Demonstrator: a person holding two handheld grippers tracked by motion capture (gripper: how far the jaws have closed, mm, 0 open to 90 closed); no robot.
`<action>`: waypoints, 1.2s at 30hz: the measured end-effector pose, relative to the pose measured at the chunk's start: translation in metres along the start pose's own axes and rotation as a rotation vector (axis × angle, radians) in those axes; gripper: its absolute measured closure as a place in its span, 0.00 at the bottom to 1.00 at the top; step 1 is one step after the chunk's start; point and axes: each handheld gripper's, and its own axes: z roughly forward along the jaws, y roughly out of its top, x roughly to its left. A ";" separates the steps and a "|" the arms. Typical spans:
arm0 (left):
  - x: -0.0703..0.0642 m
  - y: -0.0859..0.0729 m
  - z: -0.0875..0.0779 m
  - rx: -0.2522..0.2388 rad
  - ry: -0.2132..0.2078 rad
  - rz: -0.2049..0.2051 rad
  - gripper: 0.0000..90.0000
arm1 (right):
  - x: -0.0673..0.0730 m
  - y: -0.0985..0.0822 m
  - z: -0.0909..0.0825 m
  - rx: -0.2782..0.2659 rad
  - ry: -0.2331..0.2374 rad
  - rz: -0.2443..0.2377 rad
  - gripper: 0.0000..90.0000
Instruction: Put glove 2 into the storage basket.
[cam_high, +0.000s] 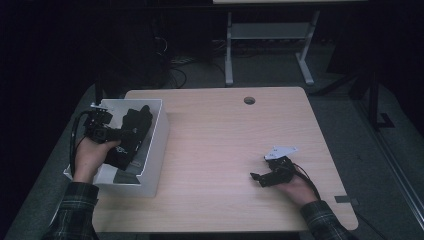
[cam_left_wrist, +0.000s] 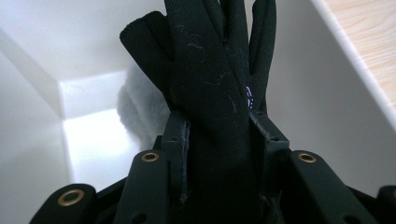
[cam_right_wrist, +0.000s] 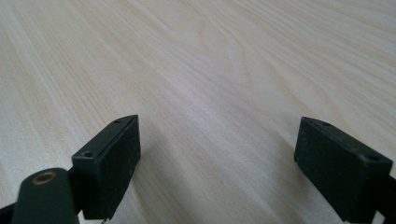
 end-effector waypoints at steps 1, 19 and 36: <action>0.001 -0.001 0.004 0.005 0.003 -0.005 0.70 | 0.000 0.000 0.000 0.000 0.000 0.000 0.16; 0.013 -0.011 0.026 0.046 0.058 -0.025 0.48 | 0.000 0.000 0.000 0.000 -0.001 0.001 0.16; 0.005 0.010 -0.009 -0.067 0.052 0.016 0.27 | 0.000 0.000 0.000 0.001 -0.002 0.001 0.16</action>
